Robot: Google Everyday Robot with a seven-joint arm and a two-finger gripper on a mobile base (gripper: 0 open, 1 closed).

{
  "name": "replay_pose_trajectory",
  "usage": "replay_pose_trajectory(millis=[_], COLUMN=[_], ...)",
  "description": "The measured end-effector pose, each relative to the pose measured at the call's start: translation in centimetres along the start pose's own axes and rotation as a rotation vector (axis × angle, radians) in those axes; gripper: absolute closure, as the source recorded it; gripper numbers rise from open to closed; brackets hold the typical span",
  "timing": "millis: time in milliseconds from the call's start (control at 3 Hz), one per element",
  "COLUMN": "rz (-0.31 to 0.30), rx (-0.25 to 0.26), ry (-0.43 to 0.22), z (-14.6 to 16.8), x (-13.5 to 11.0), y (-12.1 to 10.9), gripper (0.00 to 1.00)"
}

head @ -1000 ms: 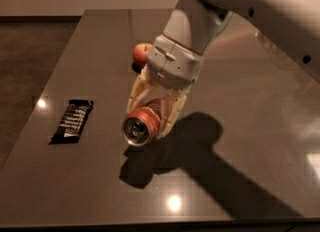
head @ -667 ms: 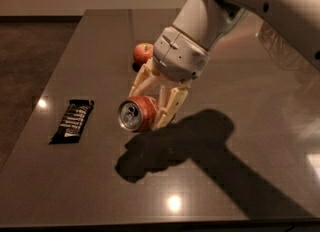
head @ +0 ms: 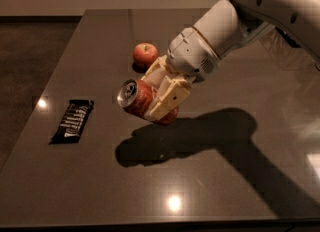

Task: Place coke can upright

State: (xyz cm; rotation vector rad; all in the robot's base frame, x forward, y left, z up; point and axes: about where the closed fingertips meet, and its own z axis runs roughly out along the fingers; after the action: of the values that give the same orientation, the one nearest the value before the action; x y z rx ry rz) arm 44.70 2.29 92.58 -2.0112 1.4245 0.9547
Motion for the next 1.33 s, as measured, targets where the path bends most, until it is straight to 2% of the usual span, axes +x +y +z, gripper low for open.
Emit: replay_pose_trajectory(millis=[333,667,1333], rz=[0.109,0.149,0.146], rx=[0.037,0.078,0.193], ry=[-0.123,-0.240,-0.409], z=[0.0,-0.2,-1.0], x=[0.5,0.5,1.3], y=[-0.6,-1.0,-1.4], gripper=[1.00,1.00,1.00])
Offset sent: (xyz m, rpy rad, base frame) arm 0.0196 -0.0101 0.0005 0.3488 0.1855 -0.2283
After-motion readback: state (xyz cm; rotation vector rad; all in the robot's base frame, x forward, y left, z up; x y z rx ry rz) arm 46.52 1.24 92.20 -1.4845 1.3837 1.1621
